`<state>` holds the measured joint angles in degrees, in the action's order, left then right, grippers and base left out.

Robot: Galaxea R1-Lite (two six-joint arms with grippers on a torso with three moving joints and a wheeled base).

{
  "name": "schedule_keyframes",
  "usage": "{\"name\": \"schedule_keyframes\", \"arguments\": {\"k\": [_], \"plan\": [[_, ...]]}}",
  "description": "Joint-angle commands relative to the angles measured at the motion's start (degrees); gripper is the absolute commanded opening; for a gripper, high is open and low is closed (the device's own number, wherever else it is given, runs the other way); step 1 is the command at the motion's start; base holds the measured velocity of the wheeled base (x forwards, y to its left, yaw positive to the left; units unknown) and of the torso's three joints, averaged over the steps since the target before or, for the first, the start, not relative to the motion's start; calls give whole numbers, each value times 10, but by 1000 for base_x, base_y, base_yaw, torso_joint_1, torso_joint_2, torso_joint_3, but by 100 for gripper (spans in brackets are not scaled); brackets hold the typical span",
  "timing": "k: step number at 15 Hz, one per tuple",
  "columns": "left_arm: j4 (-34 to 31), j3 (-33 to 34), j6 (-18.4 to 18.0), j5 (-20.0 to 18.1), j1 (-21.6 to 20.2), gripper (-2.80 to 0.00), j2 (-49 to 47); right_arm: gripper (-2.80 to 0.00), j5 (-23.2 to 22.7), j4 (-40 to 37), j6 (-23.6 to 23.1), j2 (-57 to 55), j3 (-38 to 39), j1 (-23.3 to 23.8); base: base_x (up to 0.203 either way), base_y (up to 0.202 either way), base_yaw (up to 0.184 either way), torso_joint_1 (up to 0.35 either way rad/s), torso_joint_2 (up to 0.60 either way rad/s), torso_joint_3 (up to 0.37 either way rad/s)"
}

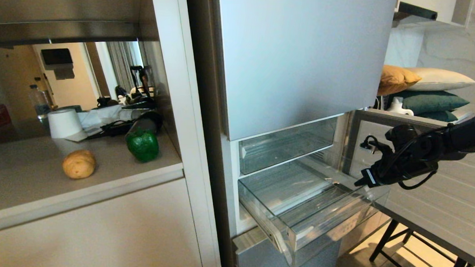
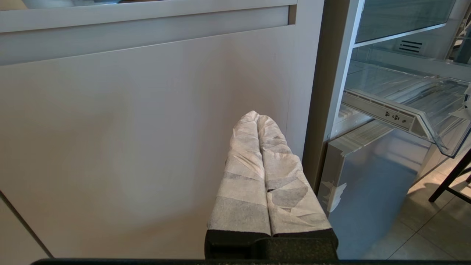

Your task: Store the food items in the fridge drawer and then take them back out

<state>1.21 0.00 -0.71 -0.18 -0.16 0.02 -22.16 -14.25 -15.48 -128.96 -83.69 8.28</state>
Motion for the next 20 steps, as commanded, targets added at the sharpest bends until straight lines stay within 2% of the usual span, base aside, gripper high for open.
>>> {"name": "schedule_keyframes", "arguments": {"k": [1,8,12,17,20], "plan": [[0,6,0,0,0,-280,1,-280,-3,4,-1,20,-1,1,0,0,0,0,0,0],[0,6,0,0,0,-280,0,-280,4,19,3,12,-26,27,0,0,0,0,0,0],[0,6,0,0,0,-280,1,-280,6,15,3,-32,-81,49,0,0,0,0,0,0],[0,6,0,0,0,-280,0,-280,42,15,1,-68,-111,67,0,0,0,0,0,0],[0,6,0,0,0,-280,0,-280,45,15,-2,-75,-116,67,0,0,0,0,0,0]]}}
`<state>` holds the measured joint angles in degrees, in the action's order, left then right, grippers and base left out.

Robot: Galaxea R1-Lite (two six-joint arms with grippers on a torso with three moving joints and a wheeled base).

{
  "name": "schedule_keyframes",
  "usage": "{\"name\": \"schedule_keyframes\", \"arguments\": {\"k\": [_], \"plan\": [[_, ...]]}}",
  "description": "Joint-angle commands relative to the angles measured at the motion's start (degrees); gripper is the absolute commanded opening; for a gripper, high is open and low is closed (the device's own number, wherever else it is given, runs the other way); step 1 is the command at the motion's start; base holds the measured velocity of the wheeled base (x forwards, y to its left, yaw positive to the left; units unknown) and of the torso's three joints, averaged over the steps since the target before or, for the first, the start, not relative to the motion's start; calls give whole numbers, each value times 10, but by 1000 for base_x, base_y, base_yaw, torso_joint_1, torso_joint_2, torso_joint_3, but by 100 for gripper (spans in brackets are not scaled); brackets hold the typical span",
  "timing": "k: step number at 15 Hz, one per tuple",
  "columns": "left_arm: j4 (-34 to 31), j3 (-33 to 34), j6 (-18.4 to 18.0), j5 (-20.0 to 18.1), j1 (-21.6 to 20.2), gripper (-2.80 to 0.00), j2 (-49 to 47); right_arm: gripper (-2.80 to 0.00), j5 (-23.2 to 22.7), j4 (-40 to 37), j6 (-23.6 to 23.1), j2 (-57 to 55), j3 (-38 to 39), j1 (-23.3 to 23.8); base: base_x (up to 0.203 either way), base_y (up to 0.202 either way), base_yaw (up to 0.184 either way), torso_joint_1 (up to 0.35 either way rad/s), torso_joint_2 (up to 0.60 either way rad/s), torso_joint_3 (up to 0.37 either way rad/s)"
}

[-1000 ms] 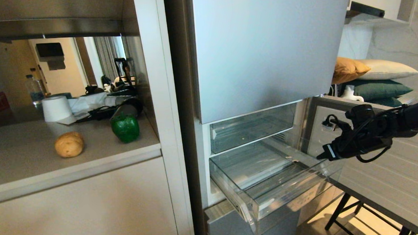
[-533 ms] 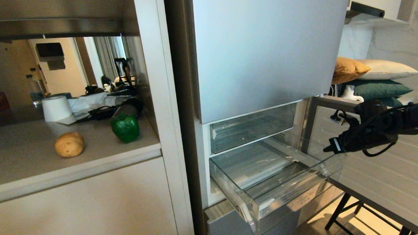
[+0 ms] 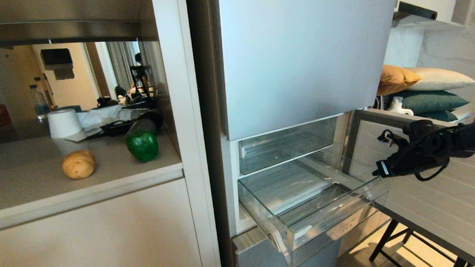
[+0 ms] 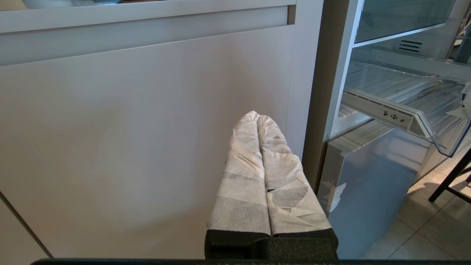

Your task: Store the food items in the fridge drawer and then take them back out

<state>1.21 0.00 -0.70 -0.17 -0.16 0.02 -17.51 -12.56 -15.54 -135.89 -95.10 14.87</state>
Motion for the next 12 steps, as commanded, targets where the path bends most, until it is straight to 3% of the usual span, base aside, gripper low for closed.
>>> {"name": "schedule_keyframes", "arguments": {"k": [1,6,12], "plan": [[0,6,0,0,0,-280,1,-280,4,-2,-2,-7,-2,0,0,0,0,0,0,0],[0,6,0,0,0,-280,0,-280,12,-70,-12,22,-1,0,0,0,0,0,0,0],[0,6,0,0,0,-280,0,-280,12,-74,-14,57,8,0,0,0,0,0,0,0]]}}
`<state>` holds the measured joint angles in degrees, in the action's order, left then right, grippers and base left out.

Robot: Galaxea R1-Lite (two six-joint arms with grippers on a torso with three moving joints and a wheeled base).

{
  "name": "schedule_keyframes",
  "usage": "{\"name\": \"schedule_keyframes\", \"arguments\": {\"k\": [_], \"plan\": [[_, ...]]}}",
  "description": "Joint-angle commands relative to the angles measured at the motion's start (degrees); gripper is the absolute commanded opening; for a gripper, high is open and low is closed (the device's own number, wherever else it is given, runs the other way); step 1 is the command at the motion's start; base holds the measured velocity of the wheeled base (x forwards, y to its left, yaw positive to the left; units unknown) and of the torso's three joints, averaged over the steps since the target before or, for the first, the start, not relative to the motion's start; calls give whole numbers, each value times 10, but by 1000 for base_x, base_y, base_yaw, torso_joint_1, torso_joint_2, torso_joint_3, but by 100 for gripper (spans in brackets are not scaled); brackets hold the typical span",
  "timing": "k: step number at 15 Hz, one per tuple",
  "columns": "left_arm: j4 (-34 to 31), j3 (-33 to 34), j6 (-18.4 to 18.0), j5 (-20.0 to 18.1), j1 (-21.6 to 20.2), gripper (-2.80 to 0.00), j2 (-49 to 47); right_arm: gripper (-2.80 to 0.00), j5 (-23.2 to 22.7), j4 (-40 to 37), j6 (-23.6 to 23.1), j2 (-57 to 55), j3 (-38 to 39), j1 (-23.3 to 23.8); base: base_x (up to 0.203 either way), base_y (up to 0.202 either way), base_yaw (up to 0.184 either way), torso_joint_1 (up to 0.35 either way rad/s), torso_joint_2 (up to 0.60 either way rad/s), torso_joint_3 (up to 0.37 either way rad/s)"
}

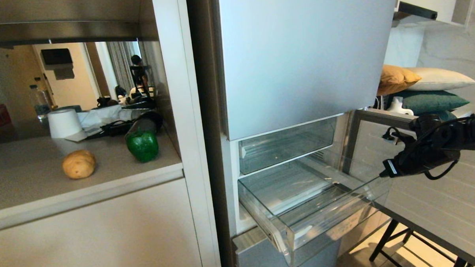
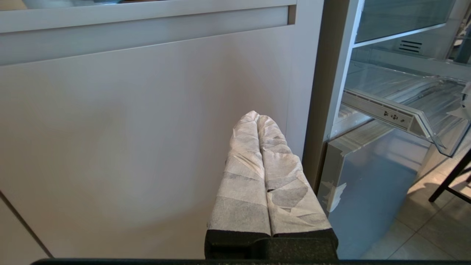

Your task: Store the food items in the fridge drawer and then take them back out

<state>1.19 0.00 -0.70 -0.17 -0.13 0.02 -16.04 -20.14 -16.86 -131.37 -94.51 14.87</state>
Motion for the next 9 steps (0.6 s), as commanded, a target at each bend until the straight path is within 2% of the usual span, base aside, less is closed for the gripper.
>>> {"name": "schedule_keyframes", "arguments": {"k": [1,6,9], "plan": [[0,6,0,0,0,-280,1,-280,-3,3,0,12,1,-1,0,0,0,0,0,0],[0,6,0,0,0,-280,1,-280,-3,3,-3,15,5,-2,0,0,0,0,0,0],[0,6,0,0,0,-280,0,-280,-2,1,-5,-10,-22,-14,0,0,0,0,0,0]]}}
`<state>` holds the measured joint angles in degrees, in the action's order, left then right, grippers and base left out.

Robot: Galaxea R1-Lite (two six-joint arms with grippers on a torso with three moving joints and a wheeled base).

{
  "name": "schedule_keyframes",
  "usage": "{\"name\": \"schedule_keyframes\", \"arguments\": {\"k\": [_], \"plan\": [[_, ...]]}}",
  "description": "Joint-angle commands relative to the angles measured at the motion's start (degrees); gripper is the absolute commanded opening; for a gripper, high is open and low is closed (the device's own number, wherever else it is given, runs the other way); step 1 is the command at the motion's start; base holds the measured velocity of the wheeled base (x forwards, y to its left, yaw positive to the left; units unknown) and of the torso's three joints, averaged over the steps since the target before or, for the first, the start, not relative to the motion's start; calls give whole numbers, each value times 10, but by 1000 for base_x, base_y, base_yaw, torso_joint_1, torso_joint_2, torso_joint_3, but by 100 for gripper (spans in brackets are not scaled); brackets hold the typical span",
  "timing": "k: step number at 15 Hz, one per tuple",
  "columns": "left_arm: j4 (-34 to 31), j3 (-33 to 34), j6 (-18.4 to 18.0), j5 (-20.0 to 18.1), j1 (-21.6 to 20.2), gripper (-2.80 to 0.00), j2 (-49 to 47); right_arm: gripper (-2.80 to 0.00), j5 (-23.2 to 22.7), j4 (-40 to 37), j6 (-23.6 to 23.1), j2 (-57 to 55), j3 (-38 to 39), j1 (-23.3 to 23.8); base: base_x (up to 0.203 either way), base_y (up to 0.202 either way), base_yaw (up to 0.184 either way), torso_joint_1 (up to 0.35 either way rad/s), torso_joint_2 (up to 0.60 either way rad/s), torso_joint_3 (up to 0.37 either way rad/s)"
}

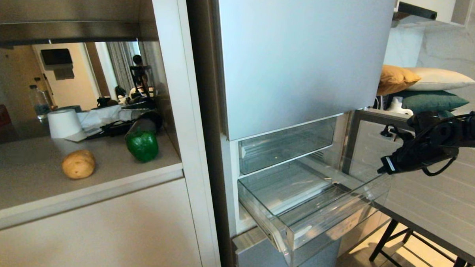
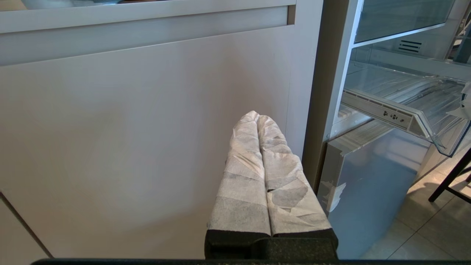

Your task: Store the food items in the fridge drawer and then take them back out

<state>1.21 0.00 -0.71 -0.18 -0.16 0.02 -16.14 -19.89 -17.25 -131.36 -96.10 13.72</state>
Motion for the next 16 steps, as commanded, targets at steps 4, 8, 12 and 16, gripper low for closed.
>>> {"name": "schedule_keyframes", "arguments": {"k": [4,8,12,16], "plan": [[0,6,0,0,0,-280,1,-280,-1,-55,-9,-59,-117,-16,0,0,0,0,0,0],[0,6,0,0,0,-280,0,-280,-6,-131,-24,-89,-168,-36,0,0,0,0,0,0],[0,6,0,0,0,-280,0,-280,-2,-132,-32,-99,-168,-55,0,0,0,0,0,0],[0,6,0,0,0,-280,0,-280,-1,-132,-44,-102,-168,-64,0,0,0,0,0,0]]}}
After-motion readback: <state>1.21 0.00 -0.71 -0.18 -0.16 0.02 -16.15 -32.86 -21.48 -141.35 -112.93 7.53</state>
